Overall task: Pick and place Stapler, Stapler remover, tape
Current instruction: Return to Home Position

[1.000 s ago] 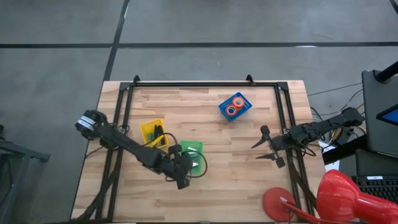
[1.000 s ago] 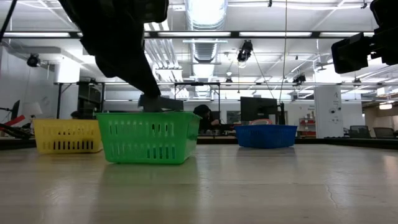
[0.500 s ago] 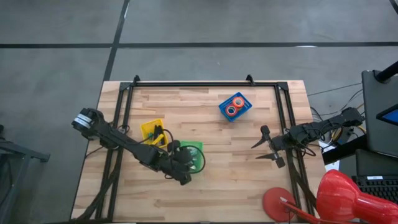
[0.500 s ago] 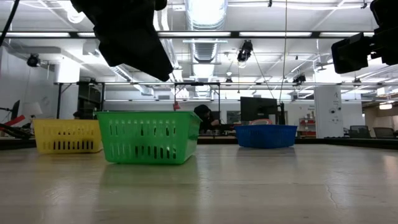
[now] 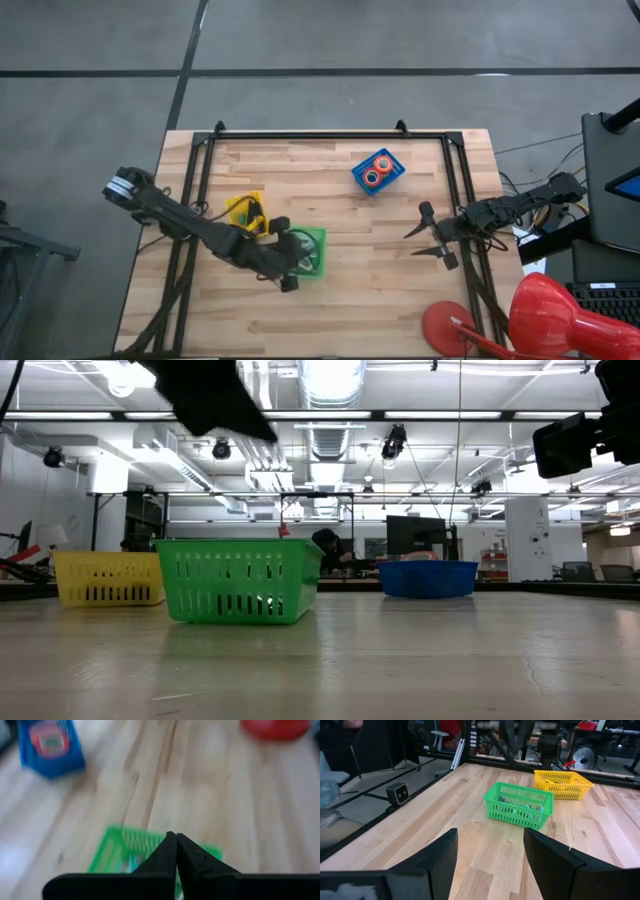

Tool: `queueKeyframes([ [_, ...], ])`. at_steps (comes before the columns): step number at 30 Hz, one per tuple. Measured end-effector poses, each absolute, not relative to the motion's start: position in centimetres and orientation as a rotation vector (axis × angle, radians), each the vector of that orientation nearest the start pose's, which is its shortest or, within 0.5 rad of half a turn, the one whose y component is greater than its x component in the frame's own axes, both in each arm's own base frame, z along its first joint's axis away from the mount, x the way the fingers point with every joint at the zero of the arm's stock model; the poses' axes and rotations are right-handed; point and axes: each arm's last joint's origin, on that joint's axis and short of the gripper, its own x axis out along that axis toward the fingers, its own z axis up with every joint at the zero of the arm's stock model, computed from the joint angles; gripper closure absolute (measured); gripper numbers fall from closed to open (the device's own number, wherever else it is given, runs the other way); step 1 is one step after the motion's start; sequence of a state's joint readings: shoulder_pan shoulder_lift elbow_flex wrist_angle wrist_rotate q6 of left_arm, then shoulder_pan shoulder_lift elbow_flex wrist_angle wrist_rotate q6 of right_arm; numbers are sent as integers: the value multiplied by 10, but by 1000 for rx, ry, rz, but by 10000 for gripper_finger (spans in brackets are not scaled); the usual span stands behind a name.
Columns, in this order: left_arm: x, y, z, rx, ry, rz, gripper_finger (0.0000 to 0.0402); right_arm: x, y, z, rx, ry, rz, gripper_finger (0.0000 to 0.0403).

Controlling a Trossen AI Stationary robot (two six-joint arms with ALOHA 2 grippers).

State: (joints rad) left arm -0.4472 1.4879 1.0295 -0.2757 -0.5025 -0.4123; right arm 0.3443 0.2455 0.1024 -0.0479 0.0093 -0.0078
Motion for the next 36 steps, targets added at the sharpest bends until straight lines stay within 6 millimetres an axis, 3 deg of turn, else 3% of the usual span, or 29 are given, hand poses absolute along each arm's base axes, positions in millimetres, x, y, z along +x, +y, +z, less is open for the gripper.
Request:
queueKeyframes([
  [6,255,-108,266,-12,392,100,397,104,37,174,-41,187,335,184],
  [13,202,-77,249,-203,179,182,397,104,37,174,-80,181,338,184],
  [20,162,-55,224,19,128,282,383,104,37,174,-88,178,339,184],
  [25,143,-47,207,3,-35,247,373,105,37,183,-60,85,336,184],
  [29,124,-42,192,-85,-231,77,372,104,37,187,-9,61,347,184],
  [36,117,-38,194,-15,-241,93,378,103,37,198,-17,-12,346,184],
])
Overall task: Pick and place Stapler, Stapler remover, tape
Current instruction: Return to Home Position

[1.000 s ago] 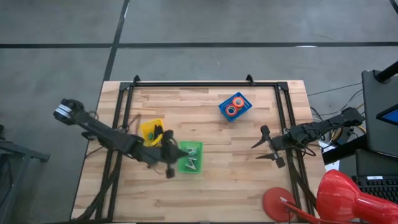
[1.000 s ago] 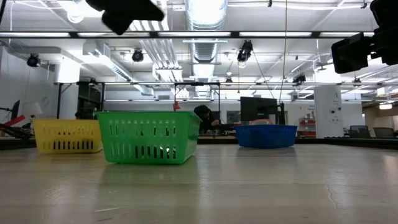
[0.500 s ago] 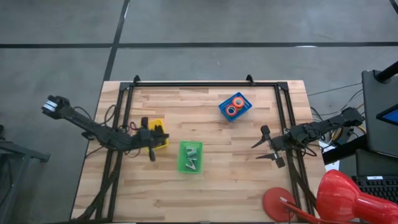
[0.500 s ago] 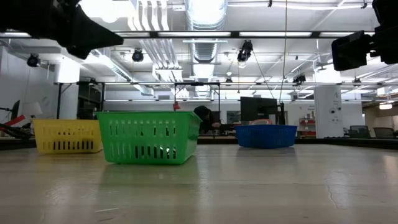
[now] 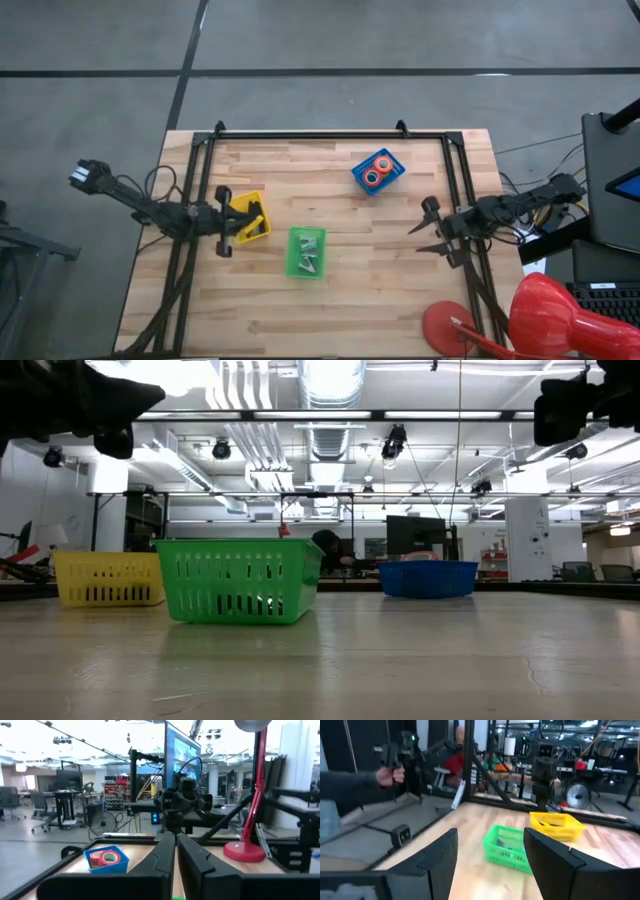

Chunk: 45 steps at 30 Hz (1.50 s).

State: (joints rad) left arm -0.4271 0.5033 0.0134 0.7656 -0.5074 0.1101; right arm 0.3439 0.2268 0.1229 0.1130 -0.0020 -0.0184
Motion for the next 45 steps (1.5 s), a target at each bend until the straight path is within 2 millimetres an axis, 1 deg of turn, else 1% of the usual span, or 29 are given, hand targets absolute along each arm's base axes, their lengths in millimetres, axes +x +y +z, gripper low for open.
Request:
queueKeyframes([
  [2,115,-37,195,-2,-251,104,378,101,36,201,-54,17,337,184],
  [4,113,-35,192,6,-216,135,378,99,34,204,-91,63,302,184],
  [6,111,-34,190,-31,-203,134,378,96,31,207,-102,96,257,184],
  [9,110,-34,188,-66,-190,109,378,93,31,206,-104,74,258,184],
  [13,109,-33,188,-43,-186,112,378,94,34,193,-113,-1,354,184],
  [17,108,-33,190,29,-197,120,378,96,35,179,-126,-36,357,184],
  [20,108,-33,188,137,-171,129,378,98,34,167,-133,-20,347,184],
  [22,109,-33,185,179,-140,127,378,99,34,167,-134,-13,331,184],
  [24,109,-34,182,181,-119,124,378,99,33,166,-149,-12,321,184],
  [30,110,-34,180,173,-93,120,377,99,33,165,-265,-13,324,184],
  [45,110,-34,179,173,-91,120,376,100,33,164,-265,-10,324,184],
])
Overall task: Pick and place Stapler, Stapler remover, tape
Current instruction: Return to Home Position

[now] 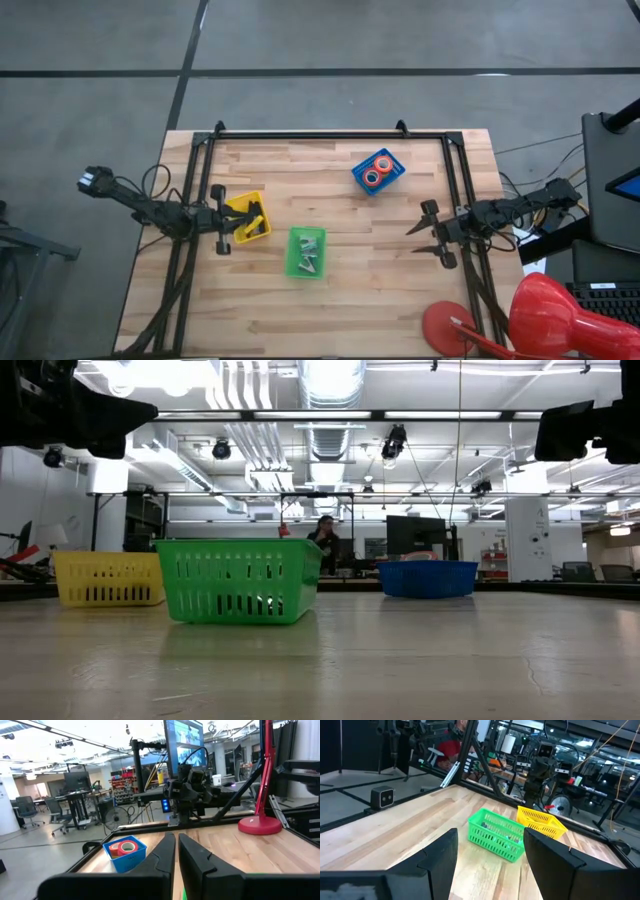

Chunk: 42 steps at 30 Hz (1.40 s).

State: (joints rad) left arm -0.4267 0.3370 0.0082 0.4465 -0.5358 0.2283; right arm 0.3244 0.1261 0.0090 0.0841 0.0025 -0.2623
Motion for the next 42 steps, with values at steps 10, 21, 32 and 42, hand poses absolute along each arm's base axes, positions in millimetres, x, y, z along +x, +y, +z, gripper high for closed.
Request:
queueKeyframes([
  [10,110,-34,179,173,-92,120,375,100,33,164,-265,-10,324,184],
  [21,110,-34,179,173,-92,120,372,100,33,164,-265,-10,325,184],
  [32,110,-34,179,173,-92,120,371,100,33,165,-265,-10,325,184],
  [42,110,-34,179,173,-91,120,371,100,33,165,-265,-10,325,184],
])
